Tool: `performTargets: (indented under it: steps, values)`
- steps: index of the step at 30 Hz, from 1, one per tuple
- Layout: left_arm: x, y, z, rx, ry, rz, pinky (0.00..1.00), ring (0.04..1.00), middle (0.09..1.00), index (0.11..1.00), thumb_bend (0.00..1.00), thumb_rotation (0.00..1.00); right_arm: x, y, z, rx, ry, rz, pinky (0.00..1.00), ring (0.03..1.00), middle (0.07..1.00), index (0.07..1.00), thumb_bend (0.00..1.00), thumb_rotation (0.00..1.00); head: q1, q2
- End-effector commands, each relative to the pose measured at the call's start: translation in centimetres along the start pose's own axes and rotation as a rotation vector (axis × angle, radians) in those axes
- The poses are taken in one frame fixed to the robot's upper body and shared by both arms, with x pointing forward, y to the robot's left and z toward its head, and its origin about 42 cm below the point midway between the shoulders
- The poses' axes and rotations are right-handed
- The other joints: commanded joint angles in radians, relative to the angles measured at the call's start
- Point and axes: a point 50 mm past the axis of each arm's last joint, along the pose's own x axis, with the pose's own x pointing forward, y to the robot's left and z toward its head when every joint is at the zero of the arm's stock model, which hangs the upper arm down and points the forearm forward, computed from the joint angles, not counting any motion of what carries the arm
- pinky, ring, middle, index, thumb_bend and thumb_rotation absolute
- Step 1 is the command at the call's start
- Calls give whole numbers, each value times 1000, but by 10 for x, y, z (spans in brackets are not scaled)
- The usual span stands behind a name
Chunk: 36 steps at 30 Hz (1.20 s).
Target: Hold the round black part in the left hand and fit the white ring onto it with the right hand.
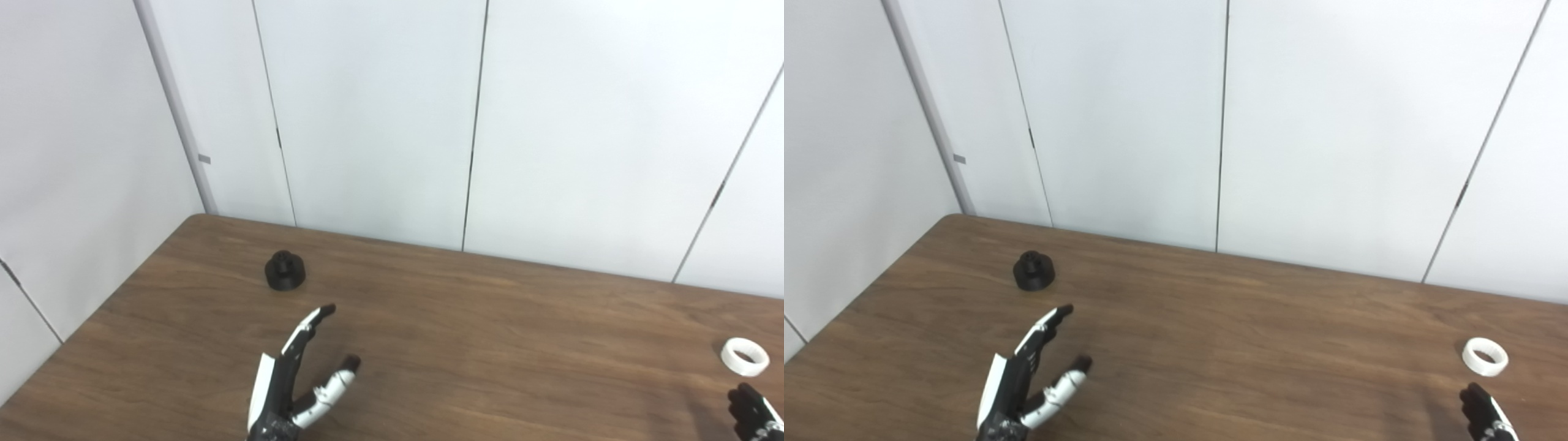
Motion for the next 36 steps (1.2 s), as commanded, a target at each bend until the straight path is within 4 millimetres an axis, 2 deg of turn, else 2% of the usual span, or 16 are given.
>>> performTargets:
  steps: [1,5,7,9,14,21,24,30,36]
  values:
    - [-10,8,-2,75,44,34,905,904,887,859,838,304,-14,-3,-16,-1,52,-9,977,941,910,898,658,1000,0,1]
    - [5,29,9,211,44,47,877,901,894,862,887,291,-15,-3,-17,-14,54,-7,950,934,905,900,703,1000,-1,3]
    - [13,39,15,267,46,52,938,939,912,870,911,303,-15,-2,-18,-7,53,-7,980,940,908,903,713,1000,0,5]
    - [23,51,19,311,47,52,955,956,920,876,927,315,-15,-1,-18,-10,54,-8,989,943,909,903,718,1000,-2,7]
    - [47,74,21,372,65,61,997,997,944,875,959,327,-15,0,-18,-25,54,-6,978,943,908,908,737,1000,-1,9]
    - [81,101,18,526,86,114,1000,994,940,863,1000,380,-16,0,-17,-14,59,-10,988,943,910,909,738,1000,2,12]
    - [94,111,14,568,106,132,1000,996,947,866,1000,424,-16,0,-17,-25,55,-7,999,948,911,916,730,1000,5,14]
    - [120,125,5,603,136,152,1000,996,945,855,1000,399,-16,1,-17,-22,57,-3,1000,950,914,921,744,1000,4,18]
    - [149,129,-4,622,164,168,1000,989,934,839,1000,375,-17,1,-17,-29,56,-3,981,942,909,919,748,1000,4,23]
